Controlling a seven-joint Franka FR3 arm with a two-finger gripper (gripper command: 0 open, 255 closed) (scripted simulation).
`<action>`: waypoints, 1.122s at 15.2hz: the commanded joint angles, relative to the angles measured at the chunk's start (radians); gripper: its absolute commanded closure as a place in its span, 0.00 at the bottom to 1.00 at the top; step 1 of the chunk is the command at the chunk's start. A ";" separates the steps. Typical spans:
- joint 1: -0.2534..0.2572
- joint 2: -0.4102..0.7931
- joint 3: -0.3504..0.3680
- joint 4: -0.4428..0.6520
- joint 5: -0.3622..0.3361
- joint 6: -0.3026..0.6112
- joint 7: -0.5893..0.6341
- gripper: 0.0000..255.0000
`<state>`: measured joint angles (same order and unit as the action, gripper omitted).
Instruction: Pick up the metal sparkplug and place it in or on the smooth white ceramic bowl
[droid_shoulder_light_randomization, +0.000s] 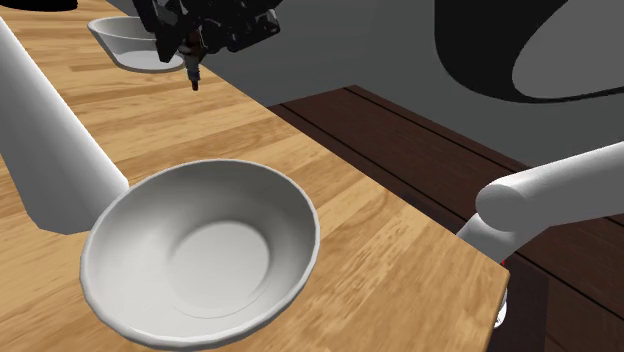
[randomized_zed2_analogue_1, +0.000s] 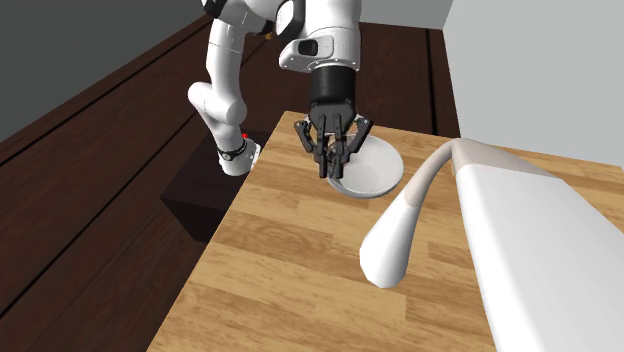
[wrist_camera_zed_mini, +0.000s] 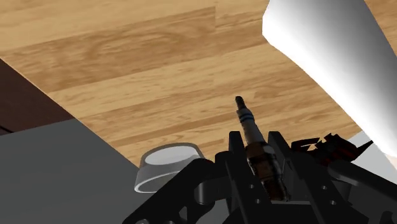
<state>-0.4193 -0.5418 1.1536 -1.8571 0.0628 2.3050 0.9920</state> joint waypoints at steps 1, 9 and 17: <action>0.033 -0.032 -0.006 0.000 0.013 -0.028 0.023 1.00; 0.103 -0.134 0.042 0.060 0.045 -0.158 0.140 1.00; 0.125 -0.162 0.062 -0.033 0.060 -0.085 0.166 1.00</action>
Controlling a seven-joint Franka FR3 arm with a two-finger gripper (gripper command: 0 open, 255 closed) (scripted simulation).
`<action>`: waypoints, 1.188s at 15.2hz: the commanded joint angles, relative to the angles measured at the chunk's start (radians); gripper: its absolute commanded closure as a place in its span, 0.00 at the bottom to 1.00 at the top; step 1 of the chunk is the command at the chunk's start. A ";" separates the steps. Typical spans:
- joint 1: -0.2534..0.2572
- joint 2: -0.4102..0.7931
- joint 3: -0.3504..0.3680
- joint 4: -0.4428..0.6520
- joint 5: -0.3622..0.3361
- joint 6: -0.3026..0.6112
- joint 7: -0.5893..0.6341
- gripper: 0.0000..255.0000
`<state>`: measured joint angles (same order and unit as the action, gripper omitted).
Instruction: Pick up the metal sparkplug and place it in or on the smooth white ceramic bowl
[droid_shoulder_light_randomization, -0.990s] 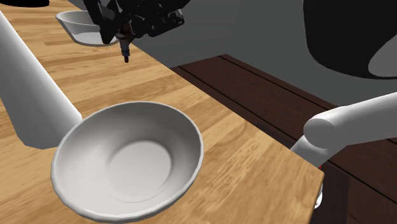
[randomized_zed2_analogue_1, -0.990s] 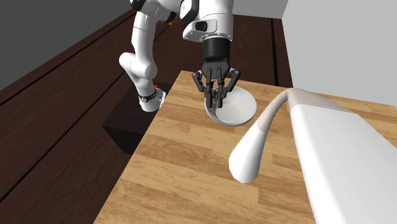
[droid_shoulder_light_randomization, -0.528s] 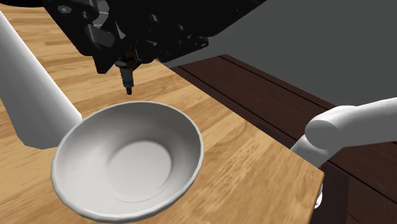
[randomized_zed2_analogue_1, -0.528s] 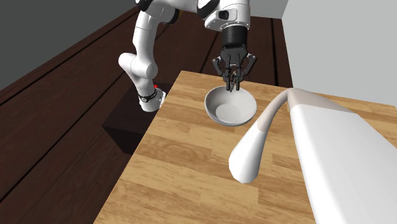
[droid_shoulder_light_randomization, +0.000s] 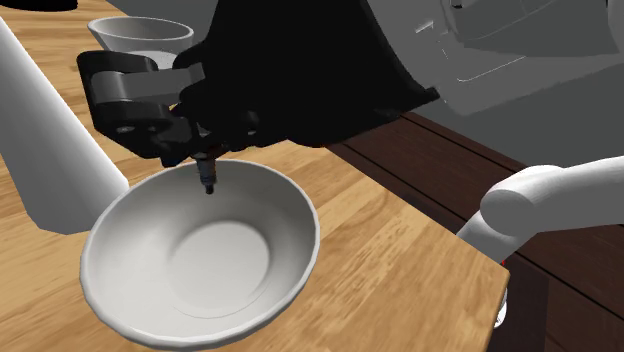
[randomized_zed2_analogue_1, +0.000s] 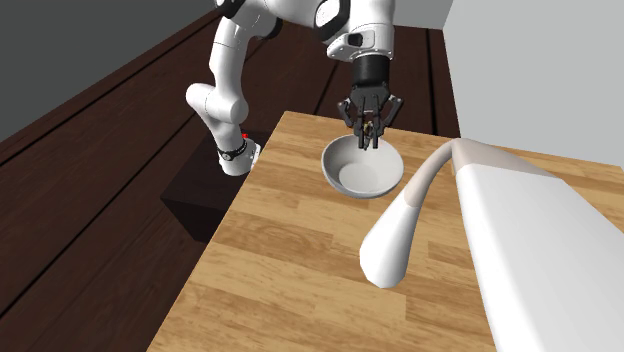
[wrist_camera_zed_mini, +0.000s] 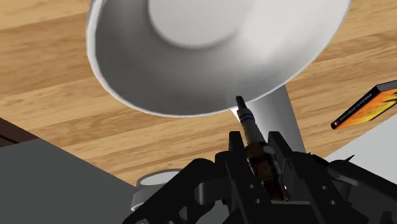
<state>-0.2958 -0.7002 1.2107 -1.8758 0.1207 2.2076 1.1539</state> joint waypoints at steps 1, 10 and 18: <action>0.004 -0.007 0.008 -0.028 0.004 0.024 0.007 1.00; 0.010 -0.021 0.030 -0.092 0.014 0.082 0.024 1.00; 0.010 -0.021 0.030 -0.092 0.014 0.082 0.024 0.00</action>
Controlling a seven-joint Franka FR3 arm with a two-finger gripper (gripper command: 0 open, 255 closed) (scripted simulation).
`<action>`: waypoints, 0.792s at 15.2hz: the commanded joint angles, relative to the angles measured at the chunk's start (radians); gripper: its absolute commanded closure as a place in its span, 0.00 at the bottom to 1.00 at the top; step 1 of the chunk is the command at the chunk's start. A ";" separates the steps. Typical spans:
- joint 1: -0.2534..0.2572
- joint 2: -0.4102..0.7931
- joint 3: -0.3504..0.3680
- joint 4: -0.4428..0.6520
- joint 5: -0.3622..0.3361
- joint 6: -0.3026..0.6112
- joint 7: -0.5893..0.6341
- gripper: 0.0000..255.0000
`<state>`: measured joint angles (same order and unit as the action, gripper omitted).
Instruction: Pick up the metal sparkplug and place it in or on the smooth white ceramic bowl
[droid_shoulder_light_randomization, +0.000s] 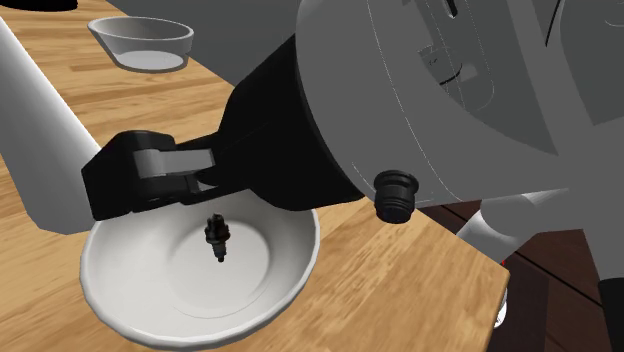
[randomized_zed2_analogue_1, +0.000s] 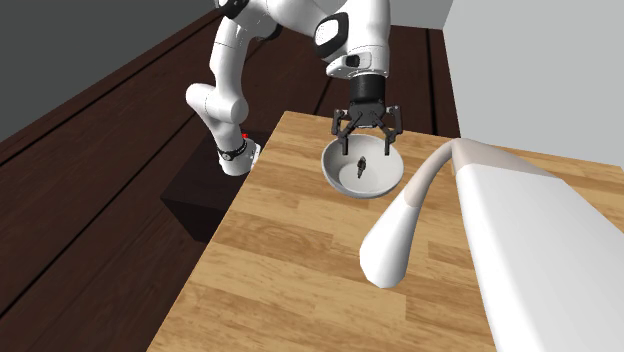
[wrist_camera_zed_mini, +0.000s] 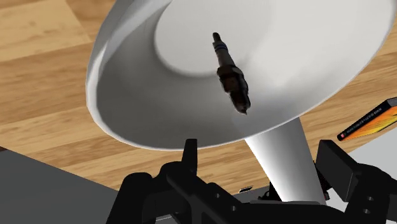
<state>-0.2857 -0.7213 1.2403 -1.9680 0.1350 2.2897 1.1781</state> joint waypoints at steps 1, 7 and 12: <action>0.000 0.000 0.000 0.000 0.000 0.000 0.000 0.00; 0.090 -0.032 -0.081 0.041 0.003 -0.110 -0.002 0.00; 0.089 -0.032 -0.081 0.041 0.003 -0.110 -0.002 0.00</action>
<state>-0.1964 -0.7529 1.1591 -1.9269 0.1382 2.1801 1.1757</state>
